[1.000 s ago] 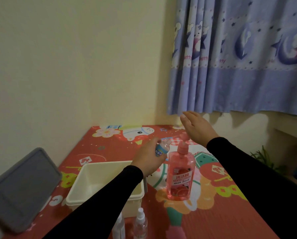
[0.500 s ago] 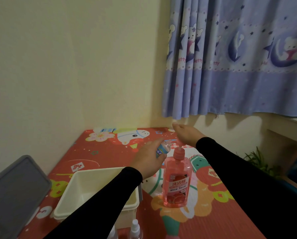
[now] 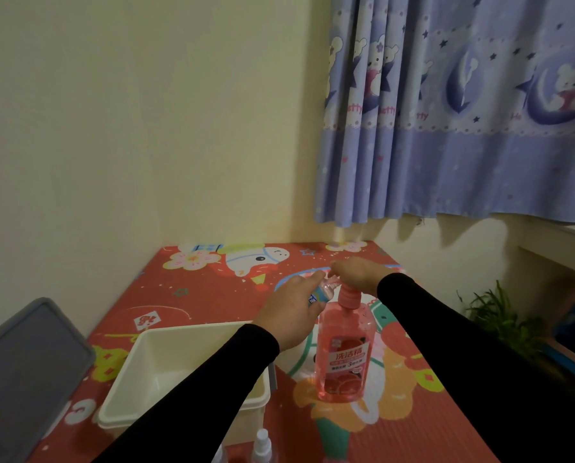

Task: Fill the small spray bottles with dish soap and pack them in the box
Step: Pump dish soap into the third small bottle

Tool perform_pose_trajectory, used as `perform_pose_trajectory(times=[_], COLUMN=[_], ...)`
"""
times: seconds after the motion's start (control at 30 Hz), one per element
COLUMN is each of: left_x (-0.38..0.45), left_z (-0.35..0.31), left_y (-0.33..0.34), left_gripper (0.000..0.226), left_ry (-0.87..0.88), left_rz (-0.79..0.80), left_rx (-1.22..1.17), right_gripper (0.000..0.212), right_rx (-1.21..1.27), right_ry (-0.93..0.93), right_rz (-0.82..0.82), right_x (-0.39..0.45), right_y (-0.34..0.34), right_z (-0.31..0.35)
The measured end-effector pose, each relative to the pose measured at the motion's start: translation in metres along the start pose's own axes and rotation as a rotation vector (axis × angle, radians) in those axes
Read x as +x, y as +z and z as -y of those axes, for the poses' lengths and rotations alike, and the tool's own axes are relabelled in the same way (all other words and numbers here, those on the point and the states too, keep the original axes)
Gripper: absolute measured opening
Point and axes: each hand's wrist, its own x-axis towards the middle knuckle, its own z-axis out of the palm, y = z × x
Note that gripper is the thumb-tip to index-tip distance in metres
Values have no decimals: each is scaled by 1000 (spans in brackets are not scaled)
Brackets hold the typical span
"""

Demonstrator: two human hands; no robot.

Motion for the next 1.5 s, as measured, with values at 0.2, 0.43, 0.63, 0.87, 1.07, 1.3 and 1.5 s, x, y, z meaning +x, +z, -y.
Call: perform_pose_trajectory(times=[0.2,0.43,0.63,0.87,1.07,1.3,1.5], left_x=[2,4,-1,2,1,-2,4], left_z=[-1,0,2,-2,-3,-2,-5], left_y=[-5,-7,3,-10,-7,-5,-14], left_gripper=[55,54,54,53,53,56,54], left_ry=[-2,4,-10,5,4,-7,27], left_rz=[17,-5,29,20,43,88,45], left_rx=[-49,-32,-28,-36,-33,-4,9], right_gripper=[41,42,42,49,43,43,53], right_rx=[90,65,-18,40,-209,-225,-113], right_ry=[-79,-106,-76,-175,-203,-192,-239], right_rz=[-8,-73,-45,-92,-55,-40,-124], right_x=[-7,-14,-3,-8,-5,-4,0], right_y=[-8,-15,1,-17,-7,-3,-17], right_z=[-2,5,-6,0,-7,-9,-8])
